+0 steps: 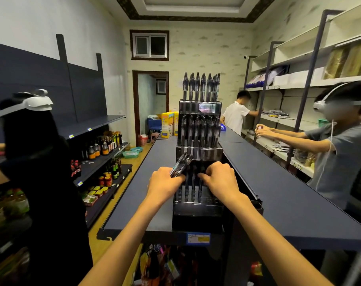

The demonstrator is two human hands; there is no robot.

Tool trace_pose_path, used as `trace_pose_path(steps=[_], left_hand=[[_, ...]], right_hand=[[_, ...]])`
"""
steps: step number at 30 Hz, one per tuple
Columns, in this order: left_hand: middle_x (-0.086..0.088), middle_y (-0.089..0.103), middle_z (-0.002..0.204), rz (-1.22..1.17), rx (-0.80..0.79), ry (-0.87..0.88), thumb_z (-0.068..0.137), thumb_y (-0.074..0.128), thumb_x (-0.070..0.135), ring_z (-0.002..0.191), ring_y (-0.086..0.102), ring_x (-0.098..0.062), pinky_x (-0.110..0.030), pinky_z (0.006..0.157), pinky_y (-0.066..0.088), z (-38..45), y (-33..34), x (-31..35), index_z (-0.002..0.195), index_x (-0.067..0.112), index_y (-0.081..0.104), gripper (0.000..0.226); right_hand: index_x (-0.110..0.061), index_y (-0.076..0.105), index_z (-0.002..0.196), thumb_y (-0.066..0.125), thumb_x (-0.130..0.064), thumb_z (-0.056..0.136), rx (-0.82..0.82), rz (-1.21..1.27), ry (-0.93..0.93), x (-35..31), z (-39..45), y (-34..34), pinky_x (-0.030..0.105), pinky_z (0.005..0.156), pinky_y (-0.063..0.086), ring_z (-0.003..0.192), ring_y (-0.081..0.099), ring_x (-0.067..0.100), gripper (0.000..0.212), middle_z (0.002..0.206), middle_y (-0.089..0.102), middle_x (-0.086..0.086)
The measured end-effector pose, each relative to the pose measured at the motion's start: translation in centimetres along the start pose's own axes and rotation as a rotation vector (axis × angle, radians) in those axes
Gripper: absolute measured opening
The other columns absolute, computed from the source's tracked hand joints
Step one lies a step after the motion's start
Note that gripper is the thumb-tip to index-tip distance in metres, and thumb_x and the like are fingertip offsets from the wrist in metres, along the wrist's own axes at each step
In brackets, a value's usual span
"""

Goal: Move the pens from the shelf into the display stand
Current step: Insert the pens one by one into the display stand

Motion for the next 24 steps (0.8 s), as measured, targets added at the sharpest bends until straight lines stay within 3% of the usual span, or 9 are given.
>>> trace_pose_path(steps=[5, 7, 10, 14, 18, 24], left_hand=[[0.009, 0.047, 0.046, -0.018, -0.016, -0.002, 0.08, 0.069, 0.034, 0.05, 0.044, -0.017, -0.027, 0.05, 0.028, 0.0, 0.3, 0.1, 0.05, 0.019, 0.044, 0.043], [0.004, 0.051, 0.05, -0.026, -0.032, 0.007, 0.079, 0.067, 0.037, 0.052, 0.046, -0.018, -0.028, 0.051, 0.031, 0.0, 0.4, 0.2, 0.053, 0.018, 0.047, 0.038], [0.001, 0.055, 0.053, -0.024, -0.043, 0.016, 0.081, 0.067, 0.04, 0.053, 0.049, -0.019, -0.029, 0.053, 0.034, 0.0, 0.6, 0.5, 0.057, 0.017, 0.054, 0.035], [0.002, 0.059, 0.054, 0.011, -0.042, 0.024, 0.084, 0.067, 0.037, 0.056, 0.057, -0.022, -0.03, 0.052, 0.039, 0.0, 1.0, 0.9, 0.061, 0.018, 0.062, 0.03], [-0.004, 0.066, 0.065, 0.071, -0.05, 0.048, 0.083, 0.067, 0.036, 0.068, 0.066, -0.027, -0.037, 0.059, 0.05, -0.2, 1.1, 1.4, 0.069, 0.018, 0.066, 0.023], [0.001, 0.064, 0.064, 0.148, -0.015, 0.063, 0.084, 0.065, 0.034, 0.067, 0.063, -0.022, -0.028, 0.05, 0.035, -0.6, 1.0, 2.0, 0.066, 0.022, 0.059, 0.023]], right_hand=[[-0.016, 0.075, 0.076, 0.07, -0.038, 0.089, 0.079, 0.06, -0.019, -0.2, -0.3, -1.7, 0.026, 0.065, 0.046, 0.073, 0.066, 0.017, 0.026, 0.07, 0.071, -0.002], [-0.019, 0.076, 0.073, 0.068, -0.031, 0.087, 0.041, 0.342, 0.002, -0.5, -0.5, -2.1, 0.023, 0.065, 0.052, 0.067, 0.07, 0.008, 0.02, 0.063, 0.072, -0.007], [-0.018, 0.077, 0.082, 0.071, -0.031, 0.088, -0.154, 0.688, 0.033, -1.3, -0.9, -2.2, 0.025, 0.07, 0.057, 0.073, 0.074, 0.015, 0.016, 0.071, 0.076, -0.002], [-0.016, 0.08, 0.085, 0.078, -0.043, 0.085, -0.185, 0.745, 0.006, -1.8, -1.5, -2.0, 0.027, 0.074, 0.059, 0.076, 0.075, 0.019, 0.028, 0.076, 0.077, 0.0], [-0.014, 0.08, 0.085, 0.076, -0.032, 0.088, -0.168, 0.789, 0.014, -2.0, -1.7, -2.1, 0.025, 0.071, 0.055, 0.074, 0.073, 0.017, 0.019, 0.078, 0.078, 0.001], [-0.008, 0.077, 0.083, 0.069, -0.02, 0.087, -0.116, 0.8, 0.124, -2.5, -1.5, -1.5, 0.03, 0.07, 0.059, 0.067, 0.071, 0.014, 0.015, 0.075, 0.077, 0.003]])
Point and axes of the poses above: each hand's wrist, its own z-axis towards the middle knuckle, its own y-axis out of the palm, x = y × z, the point moved 2 cm from there along z, towards the middle knuckle
